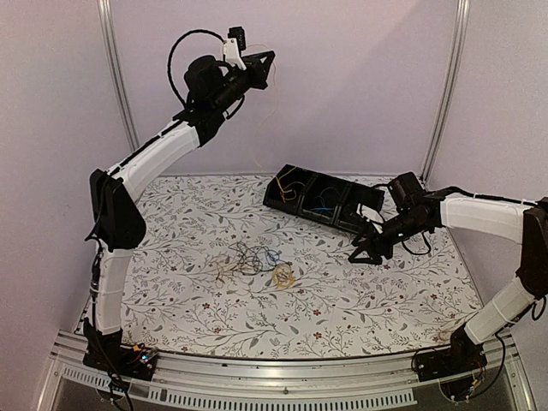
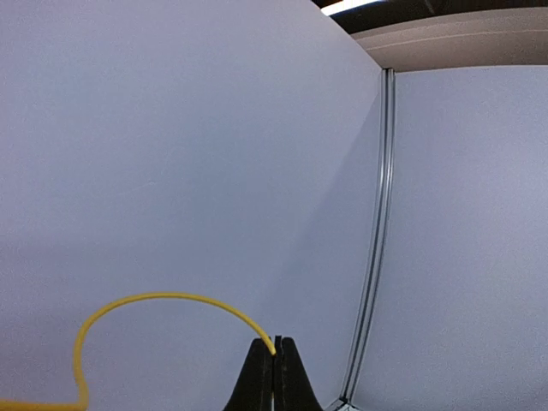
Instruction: Untangle the cables
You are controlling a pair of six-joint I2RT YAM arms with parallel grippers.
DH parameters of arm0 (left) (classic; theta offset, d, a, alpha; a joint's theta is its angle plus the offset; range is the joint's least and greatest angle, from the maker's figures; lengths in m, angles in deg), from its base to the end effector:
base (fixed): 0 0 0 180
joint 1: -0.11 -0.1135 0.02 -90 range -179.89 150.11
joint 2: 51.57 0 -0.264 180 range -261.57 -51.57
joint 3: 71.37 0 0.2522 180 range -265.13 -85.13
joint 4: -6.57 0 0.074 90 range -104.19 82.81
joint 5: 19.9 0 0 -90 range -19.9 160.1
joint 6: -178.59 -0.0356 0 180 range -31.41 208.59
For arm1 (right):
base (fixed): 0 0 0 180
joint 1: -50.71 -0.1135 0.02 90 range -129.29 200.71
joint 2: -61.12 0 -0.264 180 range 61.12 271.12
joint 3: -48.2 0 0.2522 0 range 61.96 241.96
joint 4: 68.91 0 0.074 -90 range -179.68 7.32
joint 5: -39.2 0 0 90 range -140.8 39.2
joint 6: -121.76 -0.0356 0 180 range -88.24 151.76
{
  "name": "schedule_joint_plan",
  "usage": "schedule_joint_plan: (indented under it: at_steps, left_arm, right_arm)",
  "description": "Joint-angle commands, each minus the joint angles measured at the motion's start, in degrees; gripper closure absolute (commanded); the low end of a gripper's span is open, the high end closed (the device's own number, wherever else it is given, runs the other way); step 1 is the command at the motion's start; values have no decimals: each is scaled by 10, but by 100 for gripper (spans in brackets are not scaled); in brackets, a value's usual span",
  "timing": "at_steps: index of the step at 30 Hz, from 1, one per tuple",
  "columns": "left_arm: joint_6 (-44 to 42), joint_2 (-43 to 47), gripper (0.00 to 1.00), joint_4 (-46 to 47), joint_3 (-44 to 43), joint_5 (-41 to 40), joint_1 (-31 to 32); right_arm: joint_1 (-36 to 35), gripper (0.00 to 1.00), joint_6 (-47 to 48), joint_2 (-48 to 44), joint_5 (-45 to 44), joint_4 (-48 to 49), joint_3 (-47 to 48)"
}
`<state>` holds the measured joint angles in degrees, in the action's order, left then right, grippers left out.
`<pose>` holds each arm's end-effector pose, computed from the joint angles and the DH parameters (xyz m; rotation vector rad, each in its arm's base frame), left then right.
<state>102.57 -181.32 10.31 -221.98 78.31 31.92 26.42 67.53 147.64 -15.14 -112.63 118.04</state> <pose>0.4424 -0.2804 0.4518 0.3116 1.1394 -0.7890 0.2616 0.1408 0.2151 -1.4227 2.0403 0.7277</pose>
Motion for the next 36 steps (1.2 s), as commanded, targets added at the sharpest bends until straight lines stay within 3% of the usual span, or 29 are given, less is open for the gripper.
schedule_joint_plan:
  at_steps: [1,17,29,36]
  left_arm:
    - [14,14,100,21,-10,0,-8]
    - [26,-91,100,75,-3,-4,-16]
    - [78,-139,100,96,62,24,-15]
    - [110,-202,100,119,10,86,-5]
  right_arm:
    - [3,34,-4,-2,6,9,0]
    - [9,34,-3,3,4,15,-6]
    - [13,34,-4,8,9,24,-19]
    - [16,34,-2,19,11,32,-30]
